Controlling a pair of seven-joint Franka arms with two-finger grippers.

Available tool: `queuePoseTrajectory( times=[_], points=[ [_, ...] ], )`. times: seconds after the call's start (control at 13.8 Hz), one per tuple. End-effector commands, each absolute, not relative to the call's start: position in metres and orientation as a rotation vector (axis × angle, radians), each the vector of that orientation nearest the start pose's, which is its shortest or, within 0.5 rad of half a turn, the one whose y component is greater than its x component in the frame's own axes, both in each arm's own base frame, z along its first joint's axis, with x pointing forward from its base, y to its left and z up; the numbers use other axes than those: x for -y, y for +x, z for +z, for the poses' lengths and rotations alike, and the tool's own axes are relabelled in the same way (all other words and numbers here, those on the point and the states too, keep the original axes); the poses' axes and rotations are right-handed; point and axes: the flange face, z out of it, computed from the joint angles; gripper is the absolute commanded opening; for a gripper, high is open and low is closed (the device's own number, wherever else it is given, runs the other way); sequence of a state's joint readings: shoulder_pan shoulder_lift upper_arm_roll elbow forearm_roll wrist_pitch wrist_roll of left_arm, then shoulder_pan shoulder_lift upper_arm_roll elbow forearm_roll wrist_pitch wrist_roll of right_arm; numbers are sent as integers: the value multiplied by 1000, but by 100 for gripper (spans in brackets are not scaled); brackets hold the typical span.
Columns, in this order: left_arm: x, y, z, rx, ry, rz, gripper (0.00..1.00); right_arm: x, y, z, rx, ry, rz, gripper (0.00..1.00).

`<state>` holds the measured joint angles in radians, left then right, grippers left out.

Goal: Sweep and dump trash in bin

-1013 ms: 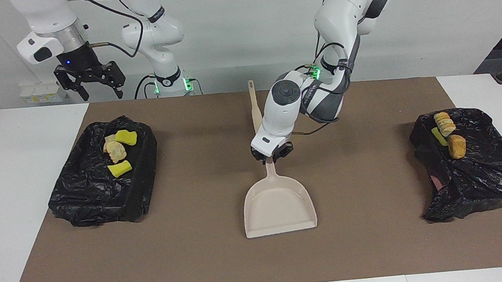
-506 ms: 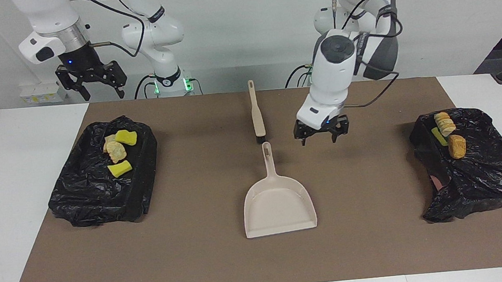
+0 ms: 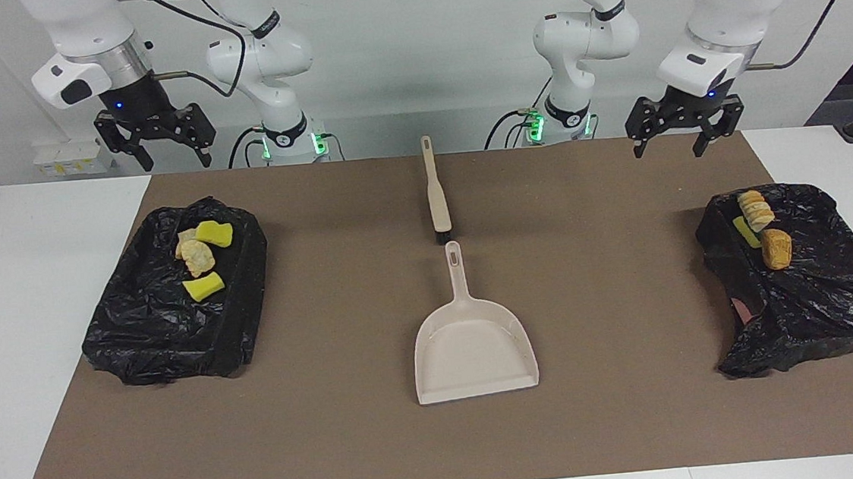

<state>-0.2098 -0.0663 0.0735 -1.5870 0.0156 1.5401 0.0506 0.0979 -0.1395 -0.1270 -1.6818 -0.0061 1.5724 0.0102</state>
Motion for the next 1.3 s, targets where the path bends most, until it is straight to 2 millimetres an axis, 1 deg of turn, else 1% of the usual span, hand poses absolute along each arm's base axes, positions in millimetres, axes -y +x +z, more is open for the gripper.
queuePoseTrajectory(
  times=[0.0,0.07,0.22,0.29,0.43,0.51,0.72,1.16,1.23],
  points=[
    [51,527,667,-316,-3139,43,100,23,507,650,-29,-3123,-49,100],
    [47,529,676,-304,-3143,51,100,22,507,650,-25,-3123,-49,100],
    [41,538,676,-285,-3142,79,100,22,507,650,-27,-3123,-52,100],
    [37,539,677,-276,-3145,77,100,23,507,650,-27,-3123,-52,100],
    [36,535,684,-273,-3158,48,100,23,507,650,-29,-3123,-49,100],
    [29,532,687,-255,-3163,35,100,22,507,650,-27,-3123,-49,100],
    [31,528,687,-260,-3165,35,100,22,507,650,-27,-3123,-52,100],
    [31,527,686,-260,-3165,42,100,23,507,650,-29,-3123,-52,100],
    [33,527,686,-267,-3164,40,100,23,507,650,-29,-3123,-49,100]
  ],
)
